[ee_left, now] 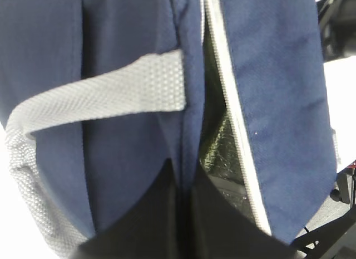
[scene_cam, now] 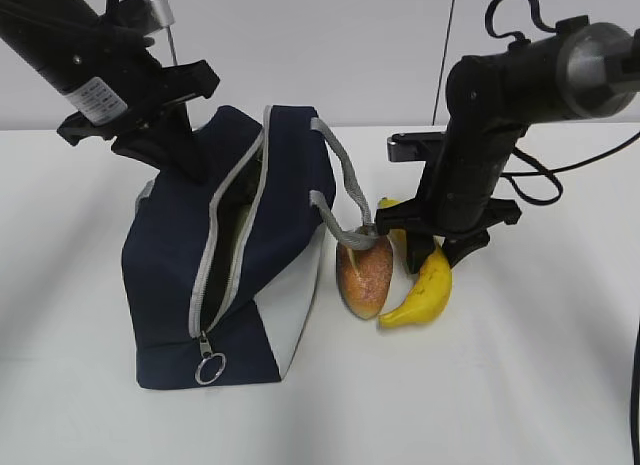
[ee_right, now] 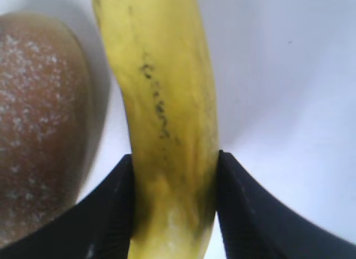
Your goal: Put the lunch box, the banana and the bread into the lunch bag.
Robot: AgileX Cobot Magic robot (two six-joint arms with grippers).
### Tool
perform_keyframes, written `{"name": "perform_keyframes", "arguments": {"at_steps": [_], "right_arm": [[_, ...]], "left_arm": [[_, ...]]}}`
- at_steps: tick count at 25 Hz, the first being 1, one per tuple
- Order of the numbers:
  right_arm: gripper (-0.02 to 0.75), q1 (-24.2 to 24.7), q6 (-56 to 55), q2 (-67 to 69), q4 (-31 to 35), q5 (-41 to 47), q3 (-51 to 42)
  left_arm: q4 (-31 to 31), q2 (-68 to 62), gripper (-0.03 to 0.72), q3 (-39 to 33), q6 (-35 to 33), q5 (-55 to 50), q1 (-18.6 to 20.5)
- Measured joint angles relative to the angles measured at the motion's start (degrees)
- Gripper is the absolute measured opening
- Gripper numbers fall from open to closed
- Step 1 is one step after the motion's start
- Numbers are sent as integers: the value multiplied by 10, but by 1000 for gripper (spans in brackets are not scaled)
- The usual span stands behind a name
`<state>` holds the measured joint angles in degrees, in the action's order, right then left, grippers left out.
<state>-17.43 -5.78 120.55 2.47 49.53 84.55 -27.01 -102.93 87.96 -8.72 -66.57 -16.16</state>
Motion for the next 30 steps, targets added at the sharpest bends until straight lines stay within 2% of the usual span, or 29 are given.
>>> {"name": "perform_keyframes", "arguments": {"at_steps": [5, 8, 10, 13, 22, 25, 30], "right_arm": [[312, 5, -21, -13, -70, 66, 59], [312, 7, -22, -53, -77, 83, 87], [312, 7, -11, -85, -60, 89, 100], [312, 7, 30, -131, 11, 98, 106], [312, 5, 162, -165, 326, 120, 106], [312, -3, 178, -149, 371, 120, 106], [312, -26, 182, -102, 395, 117, 106]], "left_arm": [[0, 0, -3, 0, 0, 0, 0], [0, 0, -3, 0, 0, 1, 0], [0, 0, -3, 0, 0, 3, 0], [-4, 0, -3, 0, 0, 4, 0], [-46, 0, -3, 0, -5, 13, 0], [-47, 0, -3, 0, -5, 14, 0], [-48, 0, -3, 0, -5, 14, 0]]}}
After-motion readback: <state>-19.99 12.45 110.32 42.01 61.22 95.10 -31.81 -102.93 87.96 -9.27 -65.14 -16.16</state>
